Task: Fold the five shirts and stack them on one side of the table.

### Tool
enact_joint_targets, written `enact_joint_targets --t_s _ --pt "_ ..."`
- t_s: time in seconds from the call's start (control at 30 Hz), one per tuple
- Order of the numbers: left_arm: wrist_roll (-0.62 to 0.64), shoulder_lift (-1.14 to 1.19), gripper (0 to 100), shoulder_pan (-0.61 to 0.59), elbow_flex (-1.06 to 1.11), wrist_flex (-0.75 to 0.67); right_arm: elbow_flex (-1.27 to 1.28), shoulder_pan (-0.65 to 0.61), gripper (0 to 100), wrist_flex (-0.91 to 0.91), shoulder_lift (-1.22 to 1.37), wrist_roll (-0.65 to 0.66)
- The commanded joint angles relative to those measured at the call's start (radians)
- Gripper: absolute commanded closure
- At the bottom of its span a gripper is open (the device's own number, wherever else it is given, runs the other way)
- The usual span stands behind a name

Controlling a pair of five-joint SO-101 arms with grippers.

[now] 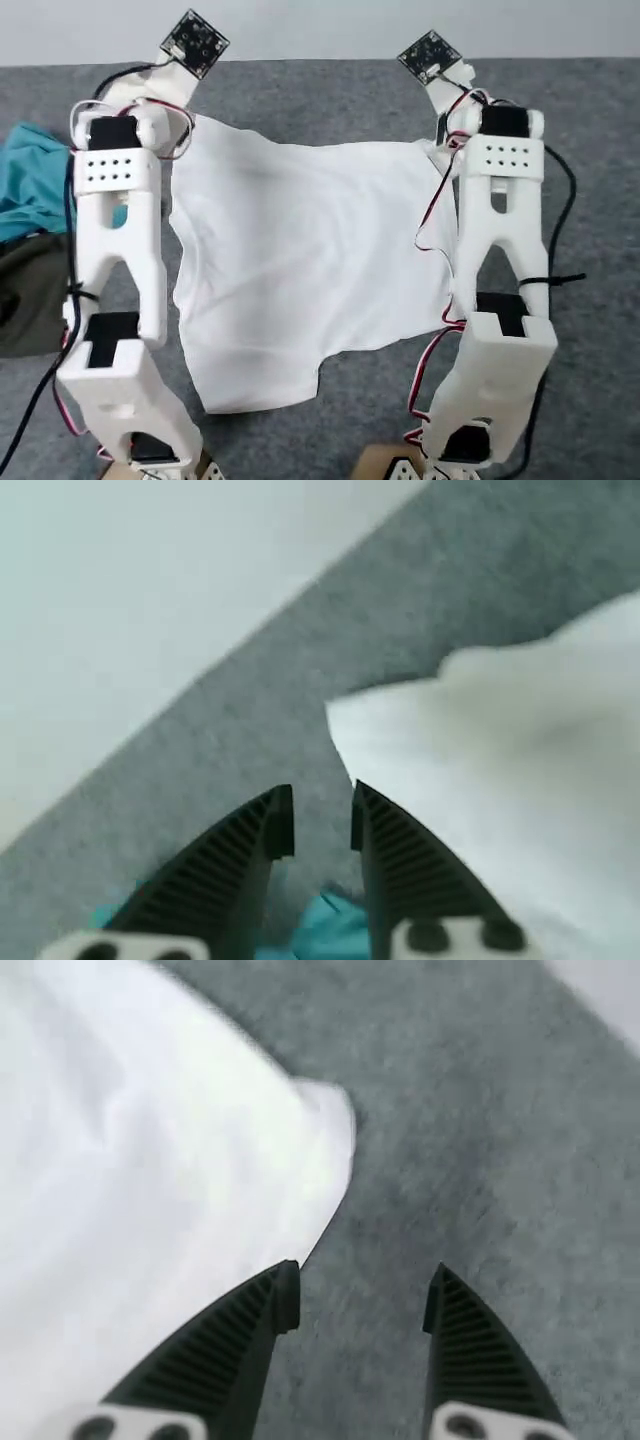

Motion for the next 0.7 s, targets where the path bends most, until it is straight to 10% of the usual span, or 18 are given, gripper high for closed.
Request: enact_joint_targets --t_s 0.0,0.4,0.67 --pt "0.012 -0.112 89 0.011 -0.05 0.157 -0.121 -0.007 78.5 0.153 -0.027 -0.011" --pt "0.012 -0.173 93 0.066 -0.038 0.621 -0.195 0.018 78.6 0.473 -0.028 -0.075" --pt "0.095 -0.255 93 0.063 0.151 0.635 0.173 0.019 78.6 0.472 -0.197 -0.118"
